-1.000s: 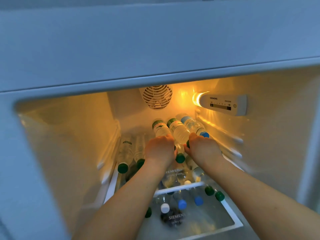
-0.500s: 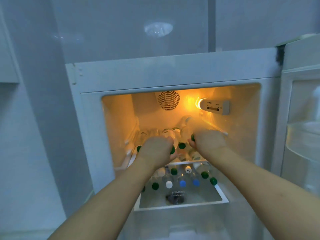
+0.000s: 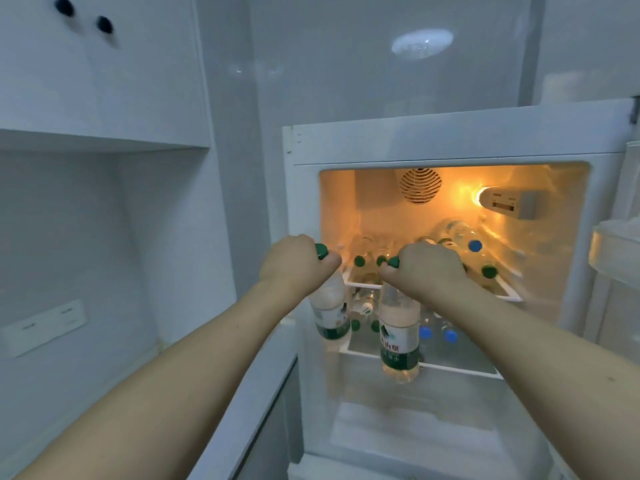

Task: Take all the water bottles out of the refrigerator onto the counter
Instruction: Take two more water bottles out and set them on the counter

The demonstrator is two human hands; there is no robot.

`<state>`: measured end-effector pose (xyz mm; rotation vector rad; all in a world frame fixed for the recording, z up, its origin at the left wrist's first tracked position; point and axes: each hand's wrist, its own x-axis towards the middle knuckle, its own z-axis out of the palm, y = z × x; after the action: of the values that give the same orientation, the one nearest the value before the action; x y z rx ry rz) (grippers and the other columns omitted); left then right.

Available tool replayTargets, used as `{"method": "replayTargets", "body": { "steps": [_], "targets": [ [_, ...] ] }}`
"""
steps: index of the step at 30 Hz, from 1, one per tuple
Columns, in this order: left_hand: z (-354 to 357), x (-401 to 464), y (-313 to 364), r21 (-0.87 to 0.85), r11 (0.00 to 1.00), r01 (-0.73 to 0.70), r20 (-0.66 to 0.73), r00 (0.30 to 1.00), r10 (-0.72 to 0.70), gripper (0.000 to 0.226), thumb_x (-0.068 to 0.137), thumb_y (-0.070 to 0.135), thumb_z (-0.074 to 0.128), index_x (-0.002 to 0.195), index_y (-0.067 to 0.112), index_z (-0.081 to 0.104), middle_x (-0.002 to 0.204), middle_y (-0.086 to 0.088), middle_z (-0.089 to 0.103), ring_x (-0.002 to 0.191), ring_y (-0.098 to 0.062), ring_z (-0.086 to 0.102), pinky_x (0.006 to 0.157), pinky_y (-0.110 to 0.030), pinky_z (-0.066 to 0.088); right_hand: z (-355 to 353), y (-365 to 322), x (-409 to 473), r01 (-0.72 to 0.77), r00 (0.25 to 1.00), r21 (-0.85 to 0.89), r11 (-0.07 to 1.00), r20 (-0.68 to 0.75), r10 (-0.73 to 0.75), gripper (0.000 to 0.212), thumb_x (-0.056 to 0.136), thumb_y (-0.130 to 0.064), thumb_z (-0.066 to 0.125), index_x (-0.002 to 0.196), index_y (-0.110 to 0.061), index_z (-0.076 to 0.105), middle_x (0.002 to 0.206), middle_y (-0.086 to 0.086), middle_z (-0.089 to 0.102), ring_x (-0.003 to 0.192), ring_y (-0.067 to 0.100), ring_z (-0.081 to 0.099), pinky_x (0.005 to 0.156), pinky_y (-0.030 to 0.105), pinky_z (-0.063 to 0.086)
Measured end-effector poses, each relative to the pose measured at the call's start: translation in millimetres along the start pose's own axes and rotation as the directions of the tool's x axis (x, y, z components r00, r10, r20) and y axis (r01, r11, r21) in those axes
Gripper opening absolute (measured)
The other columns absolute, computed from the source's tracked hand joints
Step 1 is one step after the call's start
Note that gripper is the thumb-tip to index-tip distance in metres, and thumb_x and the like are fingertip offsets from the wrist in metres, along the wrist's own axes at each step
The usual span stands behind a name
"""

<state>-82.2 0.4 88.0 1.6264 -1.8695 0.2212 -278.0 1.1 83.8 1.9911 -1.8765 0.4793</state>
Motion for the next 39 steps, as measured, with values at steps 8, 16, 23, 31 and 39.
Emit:
{"method": "replayTargets", "body": {
  "steps": [8,16,23,31,39],
  "targets": [
    [-32,-75,-81,0.266,0.946,0.184,0.119,0.968,-0.222,0.041,0.082,0.043,0.050,0.056,0.011,0.044,0.059,-0.005,0.049,0.059,-0.026,0.049,0.050,-0.025,0.032,22,-106,-28,0.288,0.943,0.137,0.948,0.134,-0.305,0.043,0.085,-0.050,0.045,0.059,-0.015,0.044,0.065,0.002,0.049,0.060,0.021,0.048,0.052,0.026,0.032],
    [-114,-161,-175,0.379,0.829,0.412,0.006,0.894,-0.447,0.040,0.082,0.040,0.048,0.056,0.011,0.037,0.056,-0.005,0.042,0.057,-0.026,0.045,0.047,-0.024,0.028,7,-235,-67,0.508,0.820,0.227,0.831,0.167,-0.547,0.043,0.086,-0.051,0.047,0.062,-0.015,0.045,0.067,0.002,0.044,0.074,0.027,0.052,0.060,0.026,0.036],
    [-213,-284,-231,0.455,0.661,0.597,-0.097,0.771,-0.629,0.040,0.082,0.041,0.049,0.058,0.011,0.038,0.060,-0.005,0.042,0.061,-0.026,0.044,0.047,-0.025,0.028,-27,-356,-141,0.662,0.695,0.320,0.678,0.078,-0.715,0.041,0.086,-0.048,0.045,0.063,-0.014,0.045,0.068,0.001,0.049,0.071,0.026,0.053,0.056,0.026,0.034],
    [-332,-437,-245,0.533,0.454,0.714,-0.174,0.617,-0.767,0.039,0.085,0.040,0.048,0.061,0.010,0.044,0.064,-0.005,0.048,0.064,-0.027,0.048,0.048,-0.025,0.031,-103,-473,-265,0.791,0.491,0.411,0.452,0.013,-0.871,0.038,0.084,-0.048,0.048,0.064,-0.015,0.047,0.067,0.001,0.052,0.070,0.025,0.054,0.050,0.023,0.031],
    [-432,-579,-239,0.552,0.241,0.798,-0.313,0.466,-0.828,0.039,0.084,0.042,0.048,0.062,0.010,0.043,0.066,-0.005,0.048,0.068,-0.029,0.051,0.054,-0.027,0.035,-172,-549,-394,0.847,0.328,0.467,0.255,-0.081,-0.941,0.040,0.086,-0.049,0.047,0.063,-0.016,0.046,0.066,0.000,0.051,0.067,0.023,0.052,0.050,0.023,0.031]
  ]
}}
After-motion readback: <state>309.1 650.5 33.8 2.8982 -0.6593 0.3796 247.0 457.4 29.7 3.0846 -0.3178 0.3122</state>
